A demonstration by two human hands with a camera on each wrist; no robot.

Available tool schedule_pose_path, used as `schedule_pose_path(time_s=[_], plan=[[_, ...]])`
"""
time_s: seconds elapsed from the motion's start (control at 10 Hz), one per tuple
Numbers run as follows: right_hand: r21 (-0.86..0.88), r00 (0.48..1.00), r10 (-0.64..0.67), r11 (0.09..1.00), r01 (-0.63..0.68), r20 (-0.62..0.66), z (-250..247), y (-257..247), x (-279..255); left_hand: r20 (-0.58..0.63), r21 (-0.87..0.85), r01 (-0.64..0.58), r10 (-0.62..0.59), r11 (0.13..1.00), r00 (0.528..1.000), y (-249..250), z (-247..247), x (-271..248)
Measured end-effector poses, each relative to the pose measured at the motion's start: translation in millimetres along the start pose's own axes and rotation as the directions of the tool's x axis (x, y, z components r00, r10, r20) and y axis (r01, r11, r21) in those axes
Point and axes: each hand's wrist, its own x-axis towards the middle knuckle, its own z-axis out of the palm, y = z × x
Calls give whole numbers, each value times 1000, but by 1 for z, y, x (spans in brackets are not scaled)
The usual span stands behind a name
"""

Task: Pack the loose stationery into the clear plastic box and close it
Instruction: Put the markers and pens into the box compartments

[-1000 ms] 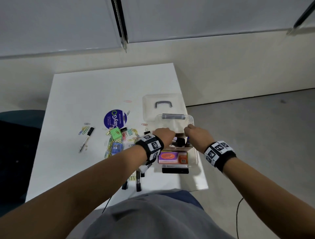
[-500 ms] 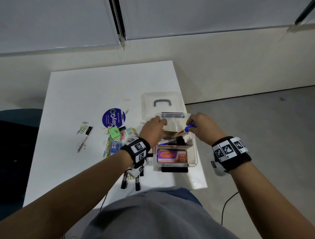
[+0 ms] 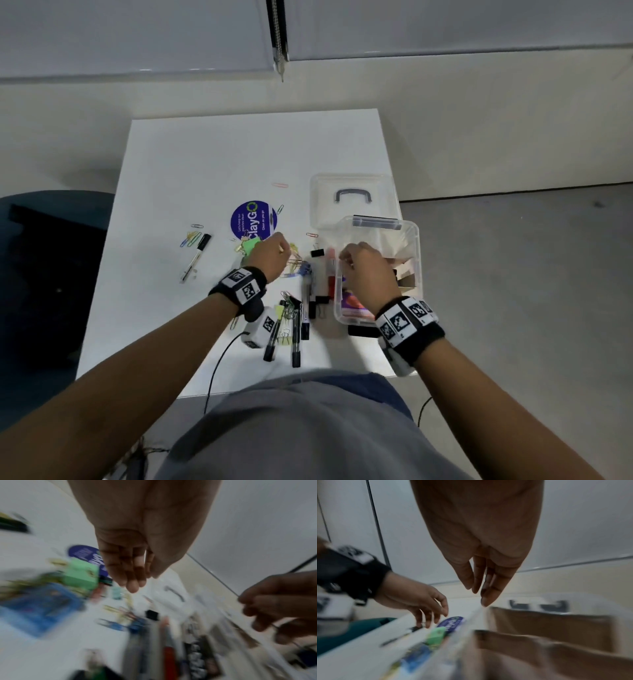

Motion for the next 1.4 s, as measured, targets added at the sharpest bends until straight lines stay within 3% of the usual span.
schedule_pose_path(time_s=[0.1,0.2,0.3,0.4,0.5,0.6,0.7,0.8,0.9,1.0,1.1,1.2,1.3,1.4], plan=[[97,978,-5,995,-16,211,41,-47,10,-87,216,90,-73,972,994,-64,-28,11],[44,932,150,984,-173,329,87,-63,26,-209,235,244,-196,941,958,-116,-51,12],[-34,898,301,951,-306,322,116,-59,32,-259,348,372,-294,860,920,-150,-64,13],[-94,821,480,874,-476,310,128,-56,26,-217,377,385,-324,842,921,-166,-65,14],[-67,783,546,830,-553,299,137,-49,22,-202,447,356,-295,820,934,-175,-60,13],[-54,762,568,811,-583,310,140,-50,19,-195,445,353,-296,823,935,-175,-55,11],[-101,741,594,796,-596,312,145,-49,19,-183,234,362,-325,902,928,-168,-54,0],[-69,736,582,798,-599,346,134,-60,20,-94,-10,244,-244,970,965,-146,-58,-25],[-160,805,391,920,-359,446,111,-66,18,94,-169,129,-115,977,989,-117,-46,-53],[65,919,285,947,-314,274,92,-65,20,228,-84,30,-10,996,974,-95,-14,-67],[287,978,178,937,-201,106,53,-64,23,319,76,-23,-2,997,948,-83,20,-67],[374,1000,-23,927,20,5,9,-47,17,351,237,-8,-78,971,933,-78,33,-64],[337,990,-142,931,137,-8,-18,-15,8,346,345,3,-130,939,929,-78,41,-60],[114,986,-143,985,133,85,-18,18,2,293,391,40,-165,920,942,-76,47,-59]])
